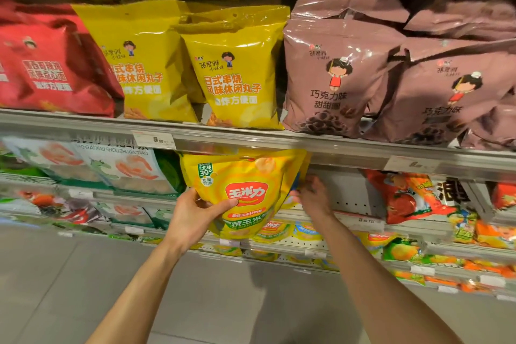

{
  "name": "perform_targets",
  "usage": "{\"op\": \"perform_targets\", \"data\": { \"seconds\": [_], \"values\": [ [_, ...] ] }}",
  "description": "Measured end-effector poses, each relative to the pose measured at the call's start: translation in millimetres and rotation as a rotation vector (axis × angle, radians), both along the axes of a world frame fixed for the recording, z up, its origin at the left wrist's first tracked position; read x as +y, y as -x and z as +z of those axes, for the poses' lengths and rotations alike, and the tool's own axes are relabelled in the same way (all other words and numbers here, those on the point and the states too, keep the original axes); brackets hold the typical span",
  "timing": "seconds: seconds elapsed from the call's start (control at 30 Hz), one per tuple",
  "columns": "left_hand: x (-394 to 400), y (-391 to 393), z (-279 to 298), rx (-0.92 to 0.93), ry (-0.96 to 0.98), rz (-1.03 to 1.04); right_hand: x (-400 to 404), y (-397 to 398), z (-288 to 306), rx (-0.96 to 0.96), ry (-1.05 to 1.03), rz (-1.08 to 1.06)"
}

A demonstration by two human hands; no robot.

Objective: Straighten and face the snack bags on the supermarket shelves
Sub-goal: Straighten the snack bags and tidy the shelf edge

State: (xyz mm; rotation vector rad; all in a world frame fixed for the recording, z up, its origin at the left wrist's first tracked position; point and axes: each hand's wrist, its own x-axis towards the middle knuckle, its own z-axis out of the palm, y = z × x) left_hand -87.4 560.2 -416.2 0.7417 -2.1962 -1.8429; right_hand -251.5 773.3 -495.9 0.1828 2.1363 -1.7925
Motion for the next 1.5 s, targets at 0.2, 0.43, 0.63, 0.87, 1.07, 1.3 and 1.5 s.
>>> {"op": "perform_targets", "data": {
  "seconds": [0.2, 0.43, 0.63, 0.87, 1.07, 1.3, 1.5],
  "values": [
    [5.8, 10.4, 6.5, 0.019, -0.015, -0.044, 16.7, -3.9, 3.5, 0.055, 0.049, -0.018],
    [13.0, 23.1, 7.5, 0.024, 0.023, -0.064, 62.4, 4.6, 12.0, 0.119, 0.069, -0.073],
    [36.2, 38.3, 2.8, 0.037, 0.038, -0.124, 111.2, 6.9, 16.0, 0.136, -0.049, -0.129],
    [52.4, 51.6, 0.6, 0.023, 0.060, -0.151, 144.1, 13.3, 18.0, 0.203, -0.169, -0.170],
    [54.4, 54.4, 3.1, 0.008, 0.051, -0.156, 175.2, 32.0, 15.7, 0.163, -0.205, -0.199],
    [55.5, 56.0, 8.5, 0.003, 0.028, -0.168, 176.6, 32.9, 18.9, 0.172, -0.164, -0.254],
    [52.5, 56.3, 6.0, 0.001, 0.038, -0.185, 180.1, 27.7, 20.8, 0.160, -0.115, -0.289]
  ]
}}
